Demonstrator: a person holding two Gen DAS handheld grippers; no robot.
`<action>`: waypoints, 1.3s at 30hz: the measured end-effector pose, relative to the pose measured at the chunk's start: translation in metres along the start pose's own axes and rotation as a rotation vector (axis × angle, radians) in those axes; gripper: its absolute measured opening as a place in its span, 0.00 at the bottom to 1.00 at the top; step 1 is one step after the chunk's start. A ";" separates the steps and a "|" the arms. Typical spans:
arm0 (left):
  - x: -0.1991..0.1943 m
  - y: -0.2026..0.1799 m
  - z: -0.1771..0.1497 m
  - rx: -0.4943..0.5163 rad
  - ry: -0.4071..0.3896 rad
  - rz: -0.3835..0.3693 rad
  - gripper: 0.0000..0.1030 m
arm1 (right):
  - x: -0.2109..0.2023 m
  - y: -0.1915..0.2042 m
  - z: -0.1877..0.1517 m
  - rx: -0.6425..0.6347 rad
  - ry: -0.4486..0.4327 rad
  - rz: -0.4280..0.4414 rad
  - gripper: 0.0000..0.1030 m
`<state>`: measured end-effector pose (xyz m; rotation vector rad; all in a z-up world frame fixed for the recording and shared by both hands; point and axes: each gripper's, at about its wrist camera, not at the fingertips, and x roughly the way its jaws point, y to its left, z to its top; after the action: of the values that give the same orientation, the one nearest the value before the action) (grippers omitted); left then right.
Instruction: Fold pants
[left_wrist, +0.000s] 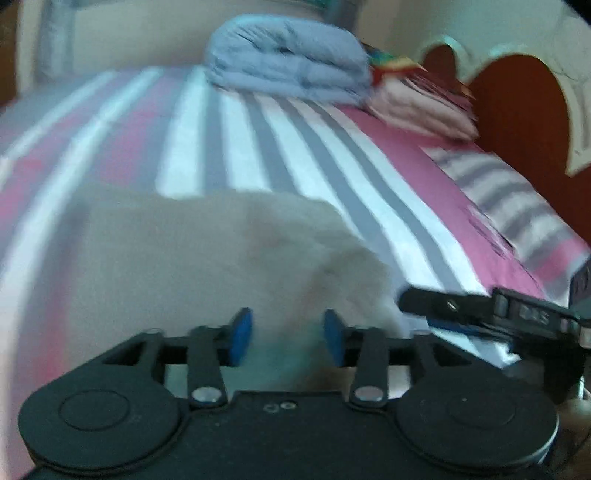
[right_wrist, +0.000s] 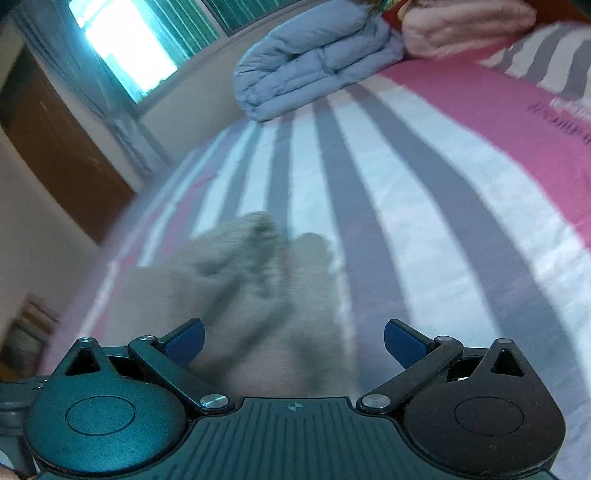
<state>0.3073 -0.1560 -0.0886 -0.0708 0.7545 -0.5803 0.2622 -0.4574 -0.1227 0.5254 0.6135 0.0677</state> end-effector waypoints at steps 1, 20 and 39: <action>-0.004 0.012 0.003 -0.025 -0.011 0.020 0.48 | 0.002 0.002 0.001 0.020 0.021 0.036 1.00; 0.010 0.085 -0.016 -0.211 0.021 0.095 0.56 | 0.027 0.041 0.020 0.165 -0.001 0.057 0.38; -0.004 0.093 -0.038 -0.223 0.075 0.152 0.59 | -0.031 0.014 0.004 0.066 -0.010 -0.190 0.63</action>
<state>0.3234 -0.0705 -0.1385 -0.1971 0.8880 -0.3541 0.2403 -0.4542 -0.0963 0.5283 0.6550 -0.1345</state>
